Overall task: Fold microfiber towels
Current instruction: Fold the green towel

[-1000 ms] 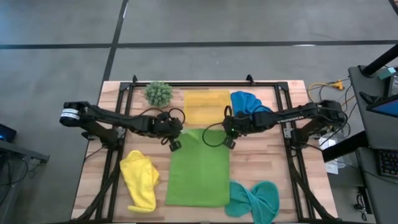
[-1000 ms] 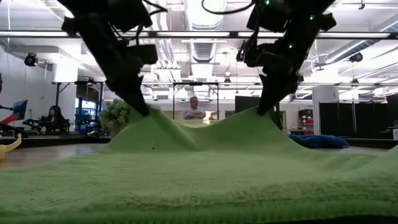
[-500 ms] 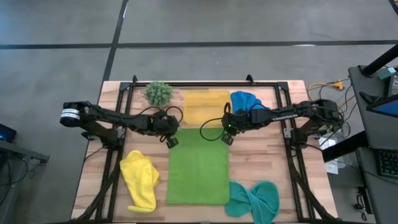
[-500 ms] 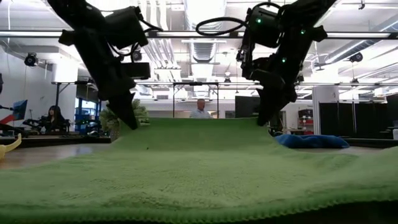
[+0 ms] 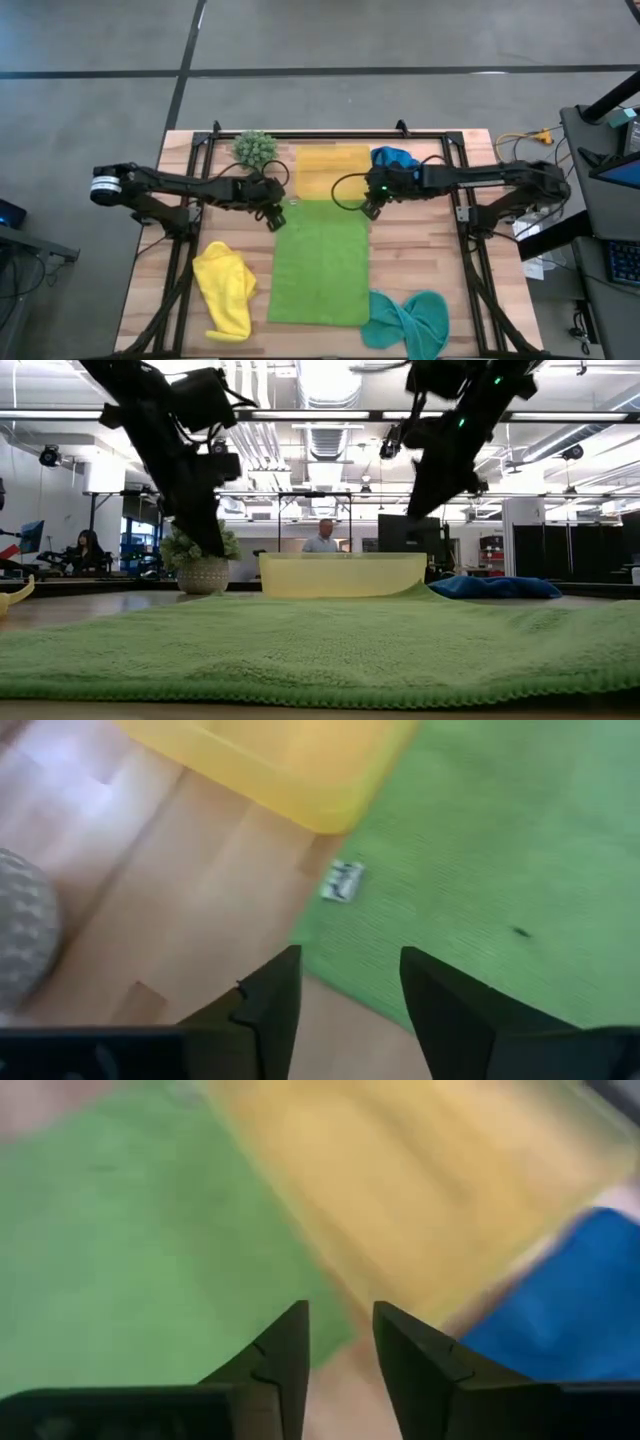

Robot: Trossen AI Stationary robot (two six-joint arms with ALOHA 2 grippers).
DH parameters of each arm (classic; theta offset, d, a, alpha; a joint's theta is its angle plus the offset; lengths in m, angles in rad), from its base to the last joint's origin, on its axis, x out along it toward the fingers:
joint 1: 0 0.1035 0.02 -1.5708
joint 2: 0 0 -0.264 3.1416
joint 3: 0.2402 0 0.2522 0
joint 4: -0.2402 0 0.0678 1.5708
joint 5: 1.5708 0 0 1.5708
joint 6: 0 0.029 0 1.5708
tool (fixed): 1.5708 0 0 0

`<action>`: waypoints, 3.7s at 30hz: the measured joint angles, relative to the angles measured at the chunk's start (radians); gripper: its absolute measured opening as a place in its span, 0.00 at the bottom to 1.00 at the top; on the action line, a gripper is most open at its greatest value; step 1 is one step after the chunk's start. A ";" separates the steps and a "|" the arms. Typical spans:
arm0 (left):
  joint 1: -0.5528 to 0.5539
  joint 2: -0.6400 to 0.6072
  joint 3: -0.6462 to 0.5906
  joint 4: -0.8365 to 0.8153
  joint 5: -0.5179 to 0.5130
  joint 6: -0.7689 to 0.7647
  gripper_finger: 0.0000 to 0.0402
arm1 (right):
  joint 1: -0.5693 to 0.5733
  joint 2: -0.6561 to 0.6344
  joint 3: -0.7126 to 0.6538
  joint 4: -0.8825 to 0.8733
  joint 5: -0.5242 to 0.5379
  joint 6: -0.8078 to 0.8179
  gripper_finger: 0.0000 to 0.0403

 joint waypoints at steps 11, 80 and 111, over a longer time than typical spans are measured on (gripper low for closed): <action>-0.116 -0.137 -0.026 0.023 0.224 -0.143 0.40 | 0.487 -0.105 -0.070 0.120 -0.259 0.298 0.22; -0.919 0.300 0.121 0.345 -0.020 -0.232 0.30 | 0.867 0.470 0.195 0.343 0.069 0.254 0.39; -0.925 0.506 0.179 0.299 -0.019 -0.242 0.30 | 0.828 0.687 0.362 0.144 0.030 0.238 0.40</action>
